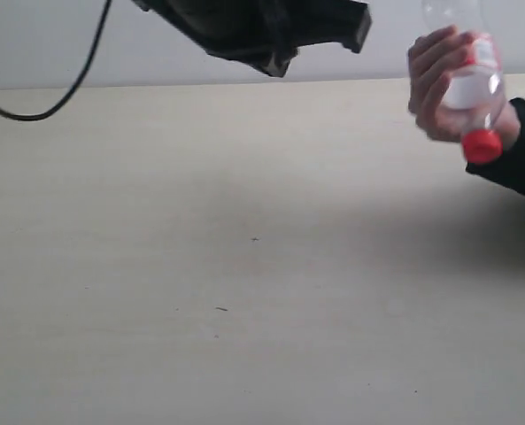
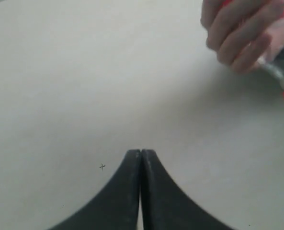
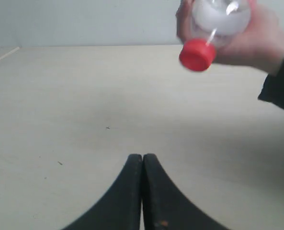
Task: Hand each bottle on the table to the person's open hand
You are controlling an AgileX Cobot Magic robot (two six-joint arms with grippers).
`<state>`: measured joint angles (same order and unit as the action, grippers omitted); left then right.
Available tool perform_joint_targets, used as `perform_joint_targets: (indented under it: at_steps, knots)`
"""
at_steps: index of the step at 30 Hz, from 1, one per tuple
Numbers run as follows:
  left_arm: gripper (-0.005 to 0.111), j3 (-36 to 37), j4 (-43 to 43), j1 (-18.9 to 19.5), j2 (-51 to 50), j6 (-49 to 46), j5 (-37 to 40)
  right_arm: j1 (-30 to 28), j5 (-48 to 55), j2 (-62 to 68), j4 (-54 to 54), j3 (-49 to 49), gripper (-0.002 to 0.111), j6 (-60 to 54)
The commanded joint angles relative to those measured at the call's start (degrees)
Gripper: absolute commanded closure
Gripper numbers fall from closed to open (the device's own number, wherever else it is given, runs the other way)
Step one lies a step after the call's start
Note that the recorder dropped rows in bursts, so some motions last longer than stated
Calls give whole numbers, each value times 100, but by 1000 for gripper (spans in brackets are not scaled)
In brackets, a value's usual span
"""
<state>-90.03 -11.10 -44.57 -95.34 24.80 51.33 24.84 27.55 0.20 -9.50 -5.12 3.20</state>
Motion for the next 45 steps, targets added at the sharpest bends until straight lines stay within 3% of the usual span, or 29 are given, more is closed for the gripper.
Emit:
perform_joint_targets:
  at_steps: [1, 5, 10, 17, 29, 33, 36, 41, 45]
  knots:
    - [104, 2024, -30, -67, 1415, 211, -1760, -2, -44, -20, -4, 26, 108, -11]
    - [104, 3669, -29, -67, 2683, 211, -3134, -2, -44, -20, -4, 26, 108, -11]
    - [104, 4621, -34, -67, 3836, 236, -3309, -2, -44, -20, -4, 26, 108, -11]
    - [104, 4880, -34, -67, 4592, 236, -3309, -2, -44, -20, -4, 26, 108, -11]
    - [104, 4889, 142, -35, 4815, 483, -3250, -2, -44, -20, -4, 26, 108, -11]
    - [104, 5181, 725, 684, 5284, 1068, -2619, -2, -44, -20, -4, 26, 108, -11]
    - [104, 5728, 949, 1480, 6008, 1179, -2490, -2, -44, -20, -4, 26, 108, -11]
    - [104, 6986, 856, 2673, 7551, 915, -3320, -2, -44, -20, -4, 26, 108, -11]
    - [104, 7905, 852, 3209, 8488, 701, -4098, -2, -44, -20, -4, 26, 108, -11]
